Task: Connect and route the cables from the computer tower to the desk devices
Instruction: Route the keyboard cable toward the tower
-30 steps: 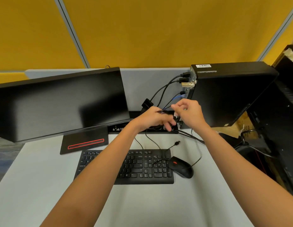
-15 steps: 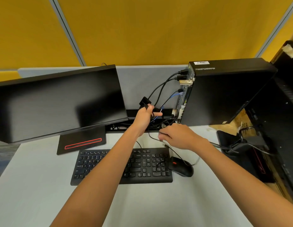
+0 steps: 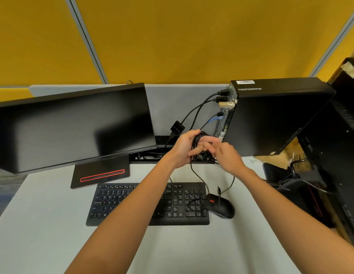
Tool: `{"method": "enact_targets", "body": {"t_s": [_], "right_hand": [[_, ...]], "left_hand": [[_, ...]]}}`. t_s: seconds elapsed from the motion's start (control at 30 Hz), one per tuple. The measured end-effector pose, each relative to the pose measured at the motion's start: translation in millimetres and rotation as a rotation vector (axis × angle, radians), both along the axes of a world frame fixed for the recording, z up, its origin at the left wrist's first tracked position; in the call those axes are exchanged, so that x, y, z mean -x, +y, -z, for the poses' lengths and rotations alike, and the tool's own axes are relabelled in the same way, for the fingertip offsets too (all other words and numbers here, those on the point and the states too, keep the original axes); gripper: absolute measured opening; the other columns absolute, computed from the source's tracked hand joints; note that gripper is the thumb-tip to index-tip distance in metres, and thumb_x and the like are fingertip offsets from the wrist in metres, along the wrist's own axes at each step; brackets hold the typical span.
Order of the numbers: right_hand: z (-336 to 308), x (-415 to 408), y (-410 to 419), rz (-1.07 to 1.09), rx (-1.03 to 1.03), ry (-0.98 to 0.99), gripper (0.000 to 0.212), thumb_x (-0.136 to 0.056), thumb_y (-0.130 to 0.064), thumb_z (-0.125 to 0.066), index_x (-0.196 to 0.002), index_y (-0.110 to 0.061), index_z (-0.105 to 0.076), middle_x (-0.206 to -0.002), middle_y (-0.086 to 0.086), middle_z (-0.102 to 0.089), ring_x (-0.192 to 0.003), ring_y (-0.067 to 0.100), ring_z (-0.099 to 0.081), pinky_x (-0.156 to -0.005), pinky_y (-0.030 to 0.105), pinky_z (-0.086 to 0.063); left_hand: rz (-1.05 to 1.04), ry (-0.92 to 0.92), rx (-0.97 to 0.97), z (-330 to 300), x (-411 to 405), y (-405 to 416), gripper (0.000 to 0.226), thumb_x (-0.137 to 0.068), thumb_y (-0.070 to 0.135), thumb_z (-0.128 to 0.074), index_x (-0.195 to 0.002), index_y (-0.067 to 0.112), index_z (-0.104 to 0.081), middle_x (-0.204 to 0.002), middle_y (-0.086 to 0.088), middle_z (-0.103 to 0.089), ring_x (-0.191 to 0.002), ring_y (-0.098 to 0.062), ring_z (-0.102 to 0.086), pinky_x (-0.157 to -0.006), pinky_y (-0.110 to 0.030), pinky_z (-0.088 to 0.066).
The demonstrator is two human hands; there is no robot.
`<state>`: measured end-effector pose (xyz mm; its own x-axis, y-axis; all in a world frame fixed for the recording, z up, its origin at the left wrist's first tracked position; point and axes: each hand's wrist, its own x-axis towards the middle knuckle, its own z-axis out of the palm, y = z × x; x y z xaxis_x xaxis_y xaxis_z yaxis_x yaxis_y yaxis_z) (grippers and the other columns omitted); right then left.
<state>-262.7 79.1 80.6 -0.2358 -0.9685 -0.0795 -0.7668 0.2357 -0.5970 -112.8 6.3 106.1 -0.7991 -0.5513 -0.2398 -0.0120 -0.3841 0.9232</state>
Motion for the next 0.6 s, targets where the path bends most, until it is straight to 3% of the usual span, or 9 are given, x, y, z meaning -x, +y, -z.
{"method": "enact_targets", "body": {"t_s": [0.03, 0.07, 0.13, 0.23, 0.3, 0.37, 0.43, 0.5, 0.6], "right_hand": [[5.1, -5.5, 4.1, -0.038, -0.012, 0.004, 0.038, -0.103, -0.034, -0.029, -0.086, -0.024, -0.062, -0.069, 0.005, -0.060, -0.071, 0.032, -0.060, -0.062, 0.039, -0.047], [8.6, -11.2, 8.6, -0.079, -0.041, 0.027, 0.035, -0.104, -0.030, -0.031, -0.080, -0.023, -0.055, -0.069, 0.004, -0.057, -0.071, 0.034, -0.058, -0.060, 0.037, -0.042], [15.0, -20.2, 16.7, -0.173, -0.104, 0.119, 0.030, -0.104, -0.031, -0.032, -0.079, -0.020, -0.044, -0.075, 0.005, -0.059, -0.076, 0.034, -0.058, -0.061, 0.034, -0.035], [17.5, -23.3, 23.5, -0.294, -0.146, 0.254, 0.029, -0.104, -0.036, -0.032, -0.090, -0.017, -0.049, -0.089, 0.012, -0.065, -0.083, 0.034, -0.061, -0.064, 0.037, -0.041], [6.5, -21.0, 22.6, -0.324, -0.079, 0.338, 0.031, -0.103, -0.039, -0.032, -0.100, -0.019, -0.056, -0.090, 0.006, -0.067, -0.085, 0.030, -0.063, -0.068, 0.039, -0.047], [-11.1, -17.4, 18.1, -0.360, 0.039, 0.410, 0.030, -0.102, -0.040, -0.035, -0.111, -0.028, -0.061, -0.088, -0.003, -0.068, -0.083, 0.023, -0.065, -0.070, 0.036, -0.050], [-30.0, -13.6, 11.8, -0.376, 0.107, 0.448, 0.024, -0.100, -0.042, -0.042, -0.100, -0.032, -0.064, -0.080, -0.010, -0.065, -0.077, 0.016, -0.063, -0.067, 0.031, -0.049], [-40.9, -5.7, 4.4, -0.308, 0.154, 0.437, 0.023, -0.094, -0.049, -0.051, -0.087, -0.032, -0.065, -0.071, -0.014, -0.061, -0.070, 0.009, -0.058, -0.063, 0.027, -0.045], [-37.2, 11.9, -4.0, -0.149, 0.233, 0.282, 0.023, -0.091, -0.050, -0.053, -0.080, -0.033, -0.064, -0.067, -0.013, -0.062, -0.068, 0.009, -0.058, -0.063, 0.032, -0.050]], "left_hand": [[-0.048, 0.021, -0.046, -4.4, 2.6, 1.3, 0.060, -0.104, 0.032, -0.015, -0.121, -0.009, -0.056, -0.066, -0.021, -0.062, -0.051, -0.011, -0.044, -0.089, -0.023, -0.048], [-0.119, 0.030, -0.103, -7.3, 6.0, 2.0, 0.055, -0.105, 0.030, -0.016, -0.127, -0.006, -0.051, -0.092, -0.021, -0.070, -0.060, -0.011, -0.052, -0.080, -0.020, -0.051], [-0.251, -0.005, -0.109, -8.9, 11.3, 1.9, 0.049, -0.106, 0.029, -0.018, -0.138, -0.002, -0.040, -0.126, -0.019, -0.061, -0.083, -0.009, -0.065, -0.078, -0.019, -0.051], [-0.316, -0.234, 0.236, -5.7, 9.0, -4.6, 0.048, -0.106, 0.032, -0.025, -0.134, 0.002, -0.051, -0.122, -0.008, -0.065, -0.125, -0.006, -0.048, -0.102, -0.022, -0.030], [-0.264, -0.385, 0.454, 5.7, 2.4, -10.0, 0.043, -0.104, 0.027, -0.032, -0.124, 0.000, -0.060, -0.124, -0.009, -0.064, -0.132, -0.009, -0.040, -0.100, -0.023, -0.026], [-0.151, -0.490, 0.542, 17.8, -1.5, -8.6, 0.037, -0.104, 0.023, -0.035, -0.120, 0.000, -0.059, -0.119, -0.012, -0.063, -0.119, -0.019, -0.049, -0.095, -0.029, -0.034], [-0.003, -0.514, 0.520, 25.2, -3.0, 0.8, 0.036, -0.104, 0.026, -0.033, -0.108, 0.006, -0.062, -0.108, -0.014, -0.066, -0.099, -0.015, -0.056, -0.096, -0.034, -0.038], [0.095, -0.437, 0.403, 26.9, -5.2, 9.1, 0.044, -0.105, 0.030, -0.028, -0.109, 0.007, -0.065, -0.091, -0.016, -0.072, -0.081, -0.009, -0.064, -0.103, -0.035, -0.039], [0.116, -0.253, 0.205, 14.9, -11.5, 13.9, 0.067, -0.105, 0.038, -0.012, -0.108, -0.005, -0.064, -0.068, -0.017, -0.065, -0.054, -0.009, -0.056, -0.098, -0.030, -0.045]]}}
